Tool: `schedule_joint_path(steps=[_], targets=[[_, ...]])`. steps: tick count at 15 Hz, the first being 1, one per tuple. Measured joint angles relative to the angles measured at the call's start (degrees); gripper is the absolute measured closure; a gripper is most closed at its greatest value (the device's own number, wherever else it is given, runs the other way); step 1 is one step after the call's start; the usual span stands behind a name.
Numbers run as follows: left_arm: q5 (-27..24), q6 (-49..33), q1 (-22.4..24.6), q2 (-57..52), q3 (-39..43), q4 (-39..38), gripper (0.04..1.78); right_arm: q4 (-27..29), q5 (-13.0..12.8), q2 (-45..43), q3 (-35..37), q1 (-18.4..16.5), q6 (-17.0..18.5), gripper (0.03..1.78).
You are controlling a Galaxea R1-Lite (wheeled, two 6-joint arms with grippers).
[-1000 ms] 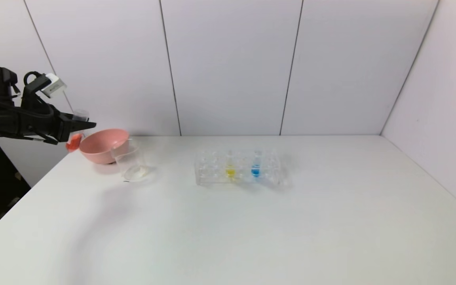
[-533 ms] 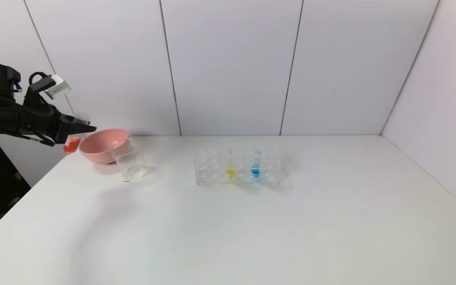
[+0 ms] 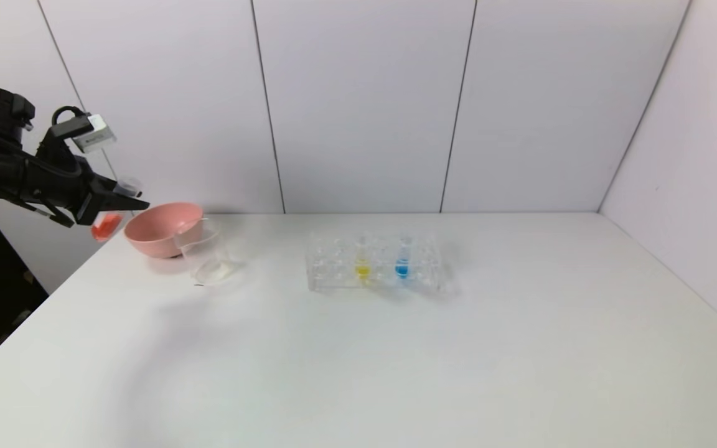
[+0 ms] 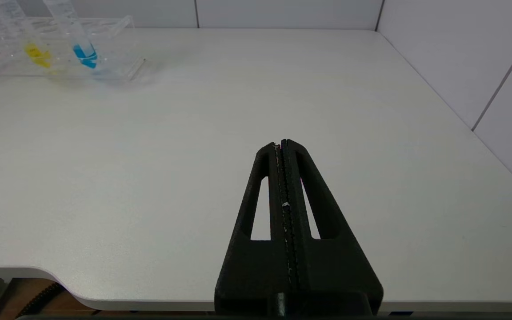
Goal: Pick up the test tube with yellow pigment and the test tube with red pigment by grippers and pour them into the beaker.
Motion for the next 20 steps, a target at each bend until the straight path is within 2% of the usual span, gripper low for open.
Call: schedule_joint_path(steps=[3,8,12,20], targets=[[0.16,9.89,-0.20,2.56,-6.56,8.87,1.29,0.00,0.00,0.00,0.00,0.00,0.00,1.70],[0.17,16.25,-0.41,4.22,-8.70,10.41,1.29,0.00,0.02,0.00,0.00,0.00,0.00,1.70],[0.94,17.36,-1.35,4.71,-8.87,10.19,1.29,0.00,0.00,0.00,0.00,0.00,0.00,1.70],[8.16,17.66,-3.75,5.95,-9.73,10.56,1.29,0.00,0.00,0.00,0.00,0.00,0.00,1.70]])
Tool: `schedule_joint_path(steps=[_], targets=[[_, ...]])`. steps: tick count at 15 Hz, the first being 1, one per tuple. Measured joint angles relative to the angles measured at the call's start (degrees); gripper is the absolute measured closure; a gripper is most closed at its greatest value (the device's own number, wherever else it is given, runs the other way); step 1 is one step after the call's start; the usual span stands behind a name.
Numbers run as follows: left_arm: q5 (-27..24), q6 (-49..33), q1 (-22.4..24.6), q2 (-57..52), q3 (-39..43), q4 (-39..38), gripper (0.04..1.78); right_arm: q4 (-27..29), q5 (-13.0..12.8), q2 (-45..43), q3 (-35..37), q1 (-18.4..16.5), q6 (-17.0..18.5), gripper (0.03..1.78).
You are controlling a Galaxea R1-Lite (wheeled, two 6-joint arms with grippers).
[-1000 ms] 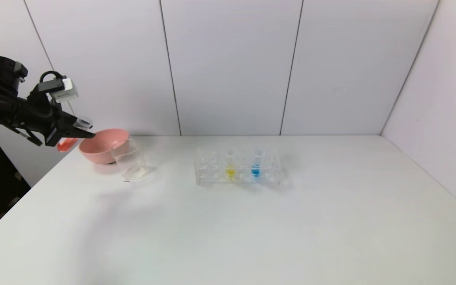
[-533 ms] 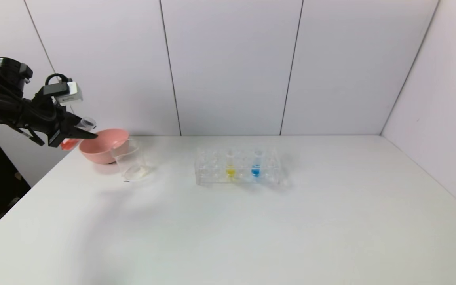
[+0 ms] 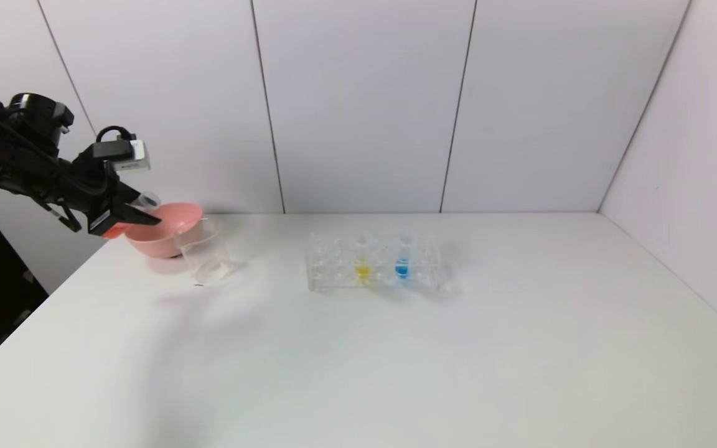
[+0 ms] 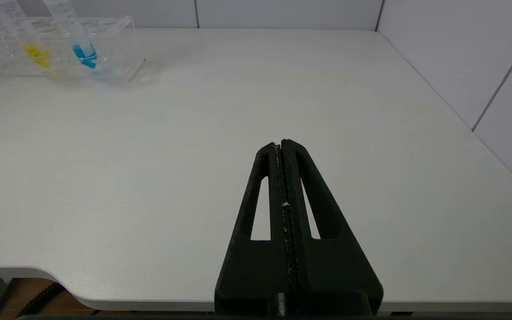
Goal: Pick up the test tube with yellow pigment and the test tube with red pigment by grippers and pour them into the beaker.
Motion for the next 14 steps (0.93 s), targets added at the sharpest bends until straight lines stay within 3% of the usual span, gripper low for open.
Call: schedule_joint_path(steps=[14], targets=[[9.05,-5.32,-3.63,0.45,-0.63,-0.89,1.29,0.00,0.00,0.00,0.00,0.00,0.00,1.70]])
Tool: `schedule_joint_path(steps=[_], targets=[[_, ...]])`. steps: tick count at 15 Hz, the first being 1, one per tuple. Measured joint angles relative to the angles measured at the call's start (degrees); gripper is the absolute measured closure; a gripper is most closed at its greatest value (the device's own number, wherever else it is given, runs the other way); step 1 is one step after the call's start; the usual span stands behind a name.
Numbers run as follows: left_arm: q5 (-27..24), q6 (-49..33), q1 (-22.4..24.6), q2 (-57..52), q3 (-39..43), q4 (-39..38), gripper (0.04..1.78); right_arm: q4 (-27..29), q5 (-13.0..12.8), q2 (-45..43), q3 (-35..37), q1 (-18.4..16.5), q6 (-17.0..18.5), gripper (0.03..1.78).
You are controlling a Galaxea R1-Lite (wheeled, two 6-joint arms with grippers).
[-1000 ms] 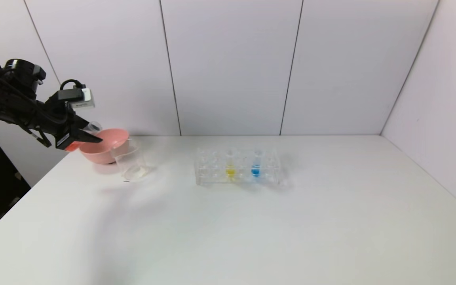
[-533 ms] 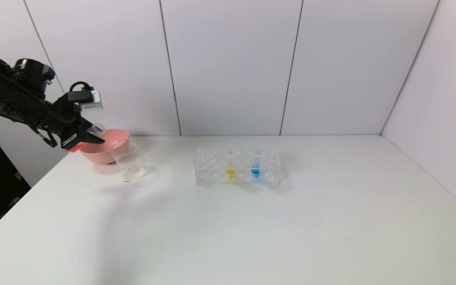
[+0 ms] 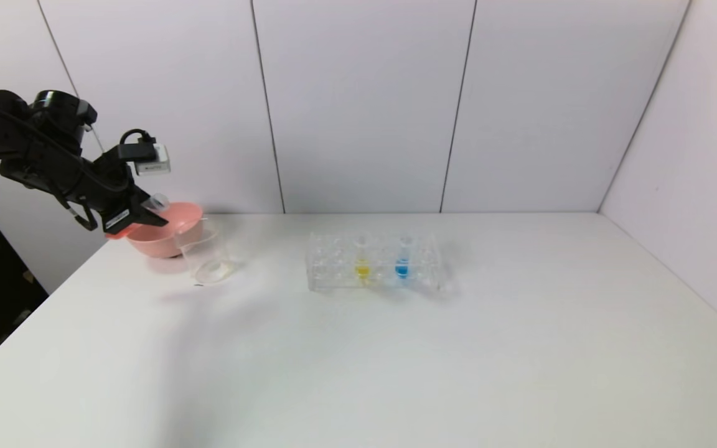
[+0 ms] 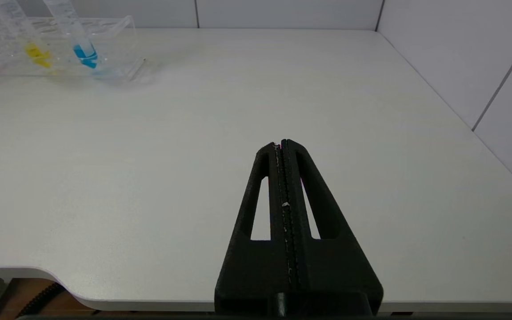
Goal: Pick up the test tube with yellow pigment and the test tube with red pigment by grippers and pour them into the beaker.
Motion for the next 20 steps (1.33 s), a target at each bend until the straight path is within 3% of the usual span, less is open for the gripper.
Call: schedule_joint_path(steps=[4,17,20], targets=[[3.06,-1.16,-0.63,-0.09,-0.02,0.17,1.29,0.00,0.00,0.00,0.00,0.00,0.00,1.70],[6.29,-1.28,-1.71,-0.37,-0.04,0.30,1.29,0.00,0.02,-0.01,0.00,0.00,0.00,1.70],[9.97,-1.28,-2.62,-0.26,-0.02,0.20,1.29,-0.02,0.00,0.00,0.00,0.00,0.00,1.70]])
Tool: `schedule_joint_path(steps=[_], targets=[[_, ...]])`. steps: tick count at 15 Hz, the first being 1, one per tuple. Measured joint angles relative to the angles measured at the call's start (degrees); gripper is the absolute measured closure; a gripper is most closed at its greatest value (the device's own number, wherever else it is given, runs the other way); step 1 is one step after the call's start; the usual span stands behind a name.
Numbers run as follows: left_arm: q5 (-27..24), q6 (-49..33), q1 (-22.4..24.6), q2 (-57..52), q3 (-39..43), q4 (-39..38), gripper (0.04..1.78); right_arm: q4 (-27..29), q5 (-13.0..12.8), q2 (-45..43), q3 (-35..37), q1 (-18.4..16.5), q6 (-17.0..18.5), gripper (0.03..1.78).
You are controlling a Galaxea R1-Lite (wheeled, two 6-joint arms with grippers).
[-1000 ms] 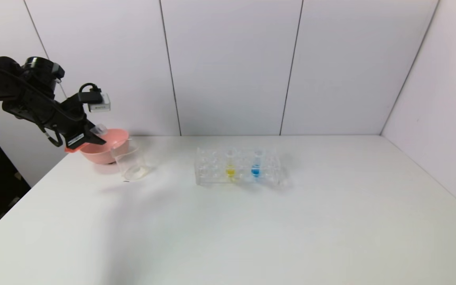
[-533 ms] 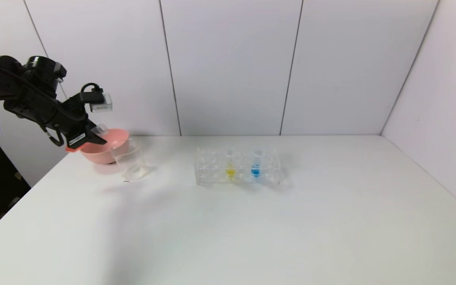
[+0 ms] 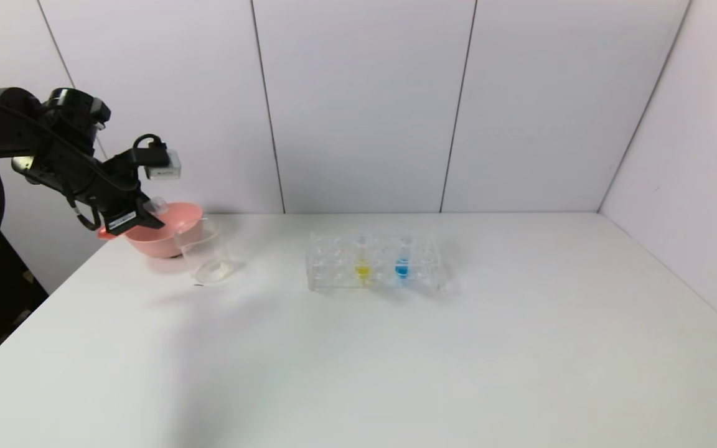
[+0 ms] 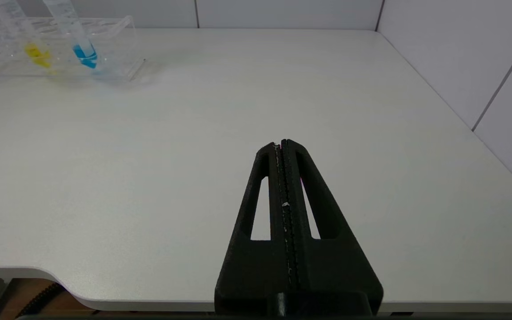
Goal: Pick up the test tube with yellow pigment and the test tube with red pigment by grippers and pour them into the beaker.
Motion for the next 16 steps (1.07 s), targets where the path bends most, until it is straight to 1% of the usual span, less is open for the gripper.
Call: schedule_joint_path(steps=[3,10,16], targets=[[3.28,0.15,-1.29,0.20,0.00,-0.02,1.29,0.02,0.00,0.00,0.00,0.00,0.00,1.70],[7.42,0.17,-2.89,0.99,0.02,-0.11,1.29,0.02,0.00,0.00,0.00,0.02,0.00,1.70],[12.39,0.23,-4.33,1.35,-0.04,-0.72,1.29,0.02,0.00,0.00,0.00,0.00,0.00,1.70]])
